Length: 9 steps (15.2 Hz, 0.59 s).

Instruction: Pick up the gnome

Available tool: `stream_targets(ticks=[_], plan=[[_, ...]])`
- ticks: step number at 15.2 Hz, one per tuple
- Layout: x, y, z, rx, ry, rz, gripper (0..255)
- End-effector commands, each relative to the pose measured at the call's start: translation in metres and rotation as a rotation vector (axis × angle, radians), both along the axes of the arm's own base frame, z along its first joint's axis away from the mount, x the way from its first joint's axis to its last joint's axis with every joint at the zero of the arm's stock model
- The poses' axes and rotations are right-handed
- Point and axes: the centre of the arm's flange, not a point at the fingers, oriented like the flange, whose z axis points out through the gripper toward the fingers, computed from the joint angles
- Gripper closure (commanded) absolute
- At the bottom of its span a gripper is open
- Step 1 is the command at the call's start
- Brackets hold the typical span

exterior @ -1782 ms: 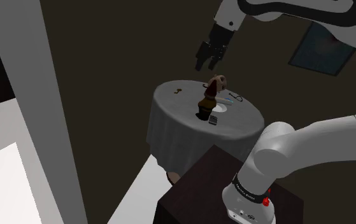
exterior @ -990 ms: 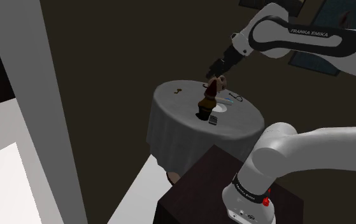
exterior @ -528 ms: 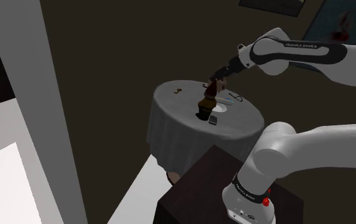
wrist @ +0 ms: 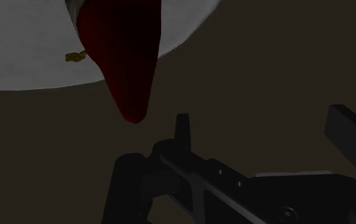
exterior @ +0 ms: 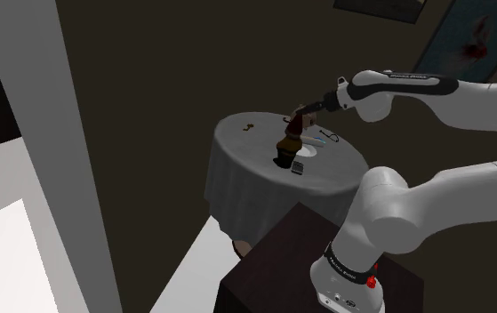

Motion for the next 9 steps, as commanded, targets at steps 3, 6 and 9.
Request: stream_targets(ticks=[3, 6, 9], plan=[[0.007, -0.051, -0.036, 0.009, -0.111, 0.011, 0], [0.016, -0.087, -0.059, 0.017, -0.196, 0.019, 0], [0.018, -0.092, -0.072, 0.018, -0.208, 0.021, 0]])
